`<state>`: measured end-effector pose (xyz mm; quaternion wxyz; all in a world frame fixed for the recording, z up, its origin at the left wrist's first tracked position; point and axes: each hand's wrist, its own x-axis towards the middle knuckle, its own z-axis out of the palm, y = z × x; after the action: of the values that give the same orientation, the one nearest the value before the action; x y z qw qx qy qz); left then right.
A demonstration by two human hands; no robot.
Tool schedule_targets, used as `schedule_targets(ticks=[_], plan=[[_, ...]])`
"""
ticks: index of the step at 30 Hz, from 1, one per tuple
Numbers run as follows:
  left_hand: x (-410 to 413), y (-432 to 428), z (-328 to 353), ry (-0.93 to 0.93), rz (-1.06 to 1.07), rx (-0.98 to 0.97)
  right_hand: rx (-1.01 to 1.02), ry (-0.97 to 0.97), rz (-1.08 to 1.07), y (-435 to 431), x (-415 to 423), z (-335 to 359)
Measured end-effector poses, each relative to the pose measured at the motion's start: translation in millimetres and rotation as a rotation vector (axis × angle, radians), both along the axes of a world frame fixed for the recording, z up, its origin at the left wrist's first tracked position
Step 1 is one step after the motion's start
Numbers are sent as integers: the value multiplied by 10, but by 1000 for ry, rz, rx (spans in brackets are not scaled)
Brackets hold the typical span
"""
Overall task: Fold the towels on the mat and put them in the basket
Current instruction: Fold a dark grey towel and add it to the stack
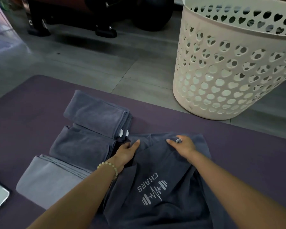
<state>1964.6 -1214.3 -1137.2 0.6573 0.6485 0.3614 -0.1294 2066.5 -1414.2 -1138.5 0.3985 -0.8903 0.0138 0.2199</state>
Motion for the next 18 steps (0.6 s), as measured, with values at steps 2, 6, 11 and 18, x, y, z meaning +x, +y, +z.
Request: schedule_targets(ticks=[2,6,11,18], plan=[[25,-46,74,-44,0,-23,88,-4,28,-82,-2,48],[123,-164,309,-85,49,-120,247,35,67,-305,-50,362],[263,-285,597,-179,46,-169,309,152,320,-582,-201,866],[272,-671,1097,-430,-112,60,348,-10,627,-648,-545,1847]])
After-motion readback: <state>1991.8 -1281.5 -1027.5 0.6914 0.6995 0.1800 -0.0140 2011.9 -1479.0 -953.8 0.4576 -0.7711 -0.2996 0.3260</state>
